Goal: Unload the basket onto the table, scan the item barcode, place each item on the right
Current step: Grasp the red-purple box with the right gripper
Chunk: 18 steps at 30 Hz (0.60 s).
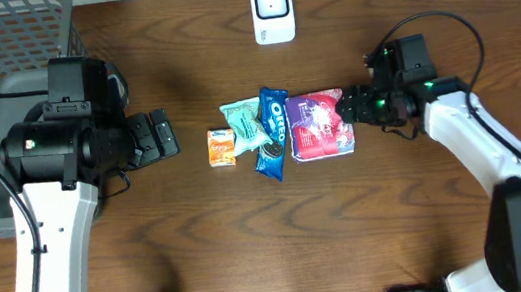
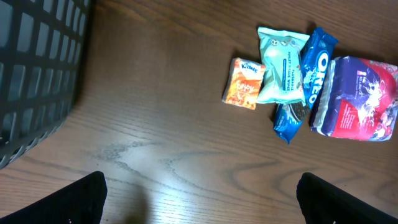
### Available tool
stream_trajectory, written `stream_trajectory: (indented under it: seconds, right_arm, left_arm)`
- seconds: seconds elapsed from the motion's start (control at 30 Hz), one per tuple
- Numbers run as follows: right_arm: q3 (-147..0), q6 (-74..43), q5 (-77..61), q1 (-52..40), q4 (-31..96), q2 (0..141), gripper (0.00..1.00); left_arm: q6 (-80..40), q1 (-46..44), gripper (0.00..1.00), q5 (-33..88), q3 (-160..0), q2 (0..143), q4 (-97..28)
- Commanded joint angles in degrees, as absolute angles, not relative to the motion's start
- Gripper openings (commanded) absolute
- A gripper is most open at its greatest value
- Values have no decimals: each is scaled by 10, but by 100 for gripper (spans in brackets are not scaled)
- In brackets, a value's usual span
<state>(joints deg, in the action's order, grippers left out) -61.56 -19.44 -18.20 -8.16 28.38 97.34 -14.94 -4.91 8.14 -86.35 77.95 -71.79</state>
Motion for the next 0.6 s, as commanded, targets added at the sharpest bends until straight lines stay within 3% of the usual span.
stream_trajectory:
  seconds: [0.0, 0.3, 0.43, 0.57]
  right_arm:
    - [-621, -182, -245, -90, 267, 1006, 73]
    - [-621, -175, -286, -91, 236, 1072, 72]
    - [-621, -175, -277, -91, 233, 1086, 47]
    - [-621, -175, -271, -91, 233, 1089, 43]
  left_arm:
    - [-142, -48, 98, 72, -875, 779, -720]
    - [-142, -48, 98, 72, -875, 779, -720]
    - [-142, -48, 98, 72, -875, 779, -720]
    - [-142, -48, 98, 72, -875, 779, -720]
